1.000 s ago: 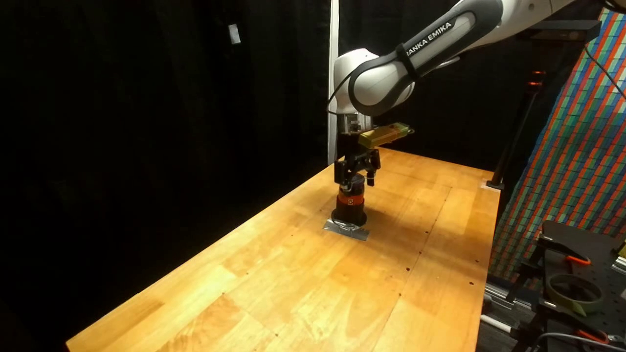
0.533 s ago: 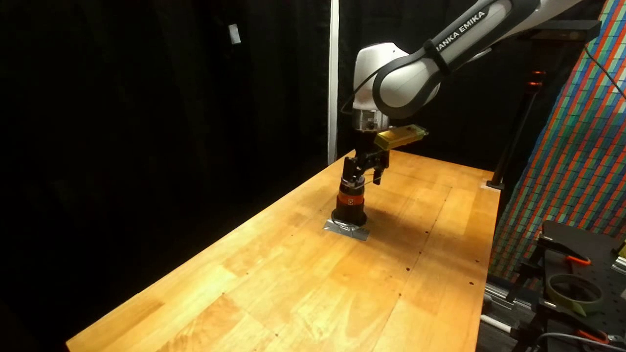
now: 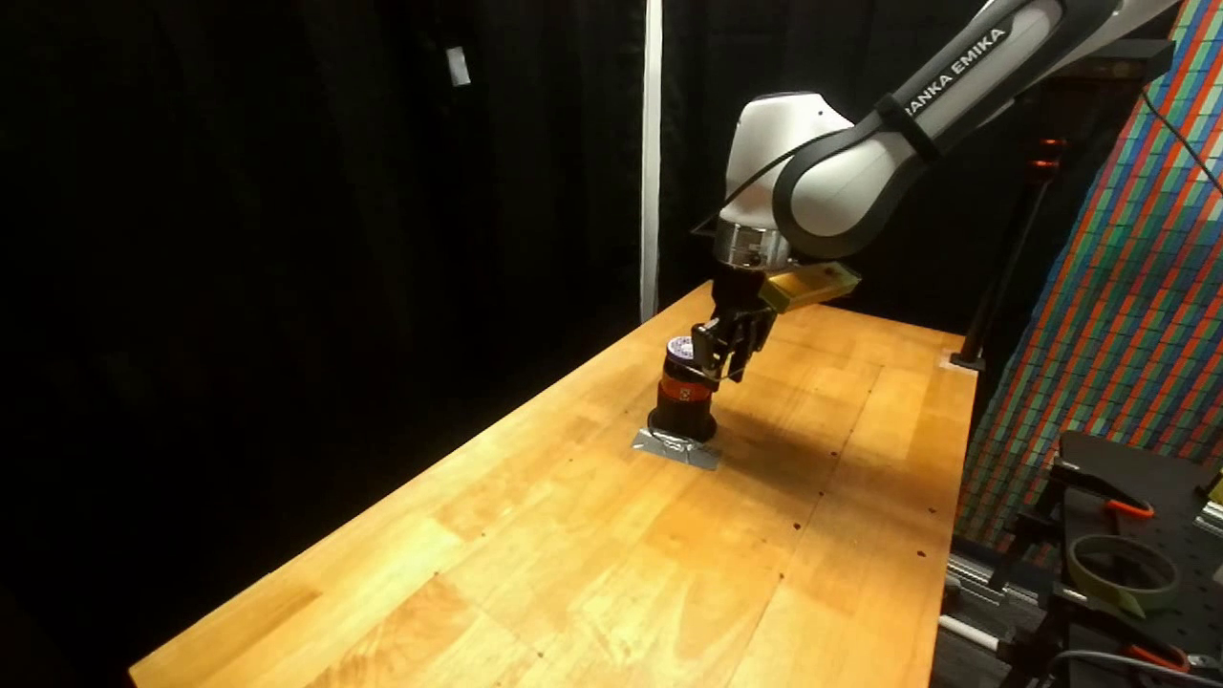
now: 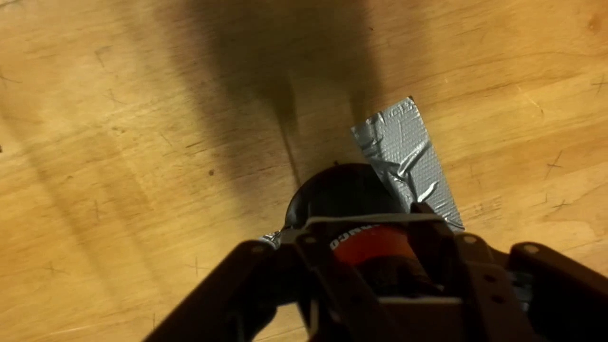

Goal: Put a rubber band on the cup

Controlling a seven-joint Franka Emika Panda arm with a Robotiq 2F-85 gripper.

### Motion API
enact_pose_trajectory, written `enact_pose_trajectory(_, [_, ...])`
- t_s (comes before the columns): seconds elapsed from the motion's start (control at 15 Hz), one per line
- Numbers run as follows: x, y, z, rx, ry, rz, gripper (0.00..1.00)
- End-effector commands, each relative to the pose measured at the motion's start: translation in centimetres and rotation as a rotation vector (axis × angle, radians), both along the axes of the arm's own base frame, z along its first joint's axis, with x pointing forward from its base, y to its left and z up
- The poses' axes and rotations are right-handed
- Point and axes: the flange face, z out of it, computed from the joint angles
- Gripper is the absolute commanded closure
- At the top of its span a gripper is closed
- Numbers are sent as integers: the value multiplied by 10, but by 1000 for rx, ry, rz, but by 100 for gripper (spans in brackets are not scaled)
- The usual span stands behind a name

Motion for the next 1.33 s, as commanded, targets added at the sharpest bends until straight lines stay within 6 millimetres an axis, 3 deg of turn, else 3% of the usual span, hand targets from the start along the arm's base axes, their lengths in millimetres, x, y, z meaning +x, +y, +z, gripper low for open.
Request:
enact_pose_trajectory(0.0, [-24, 4, 3, 1, -71, -53, 81])
enact_pose_trajectory(0.07, [-28, 4, 2, 1, -96, -72, 89])
enact_pose_trajectory(0.33, [-43, 0, 2, 47, -257, -210, 98])
enact_pose_trajectory(0.6, [-62, -8, 0, 76, -439, -311, 92])
enact_pose_trajectory(0.93, [-78, -22, -5, 26, -593, -335, 94])
enact_pose_trajectory(1.27, [-107, 0, -12, 31, -644, -289, 93])
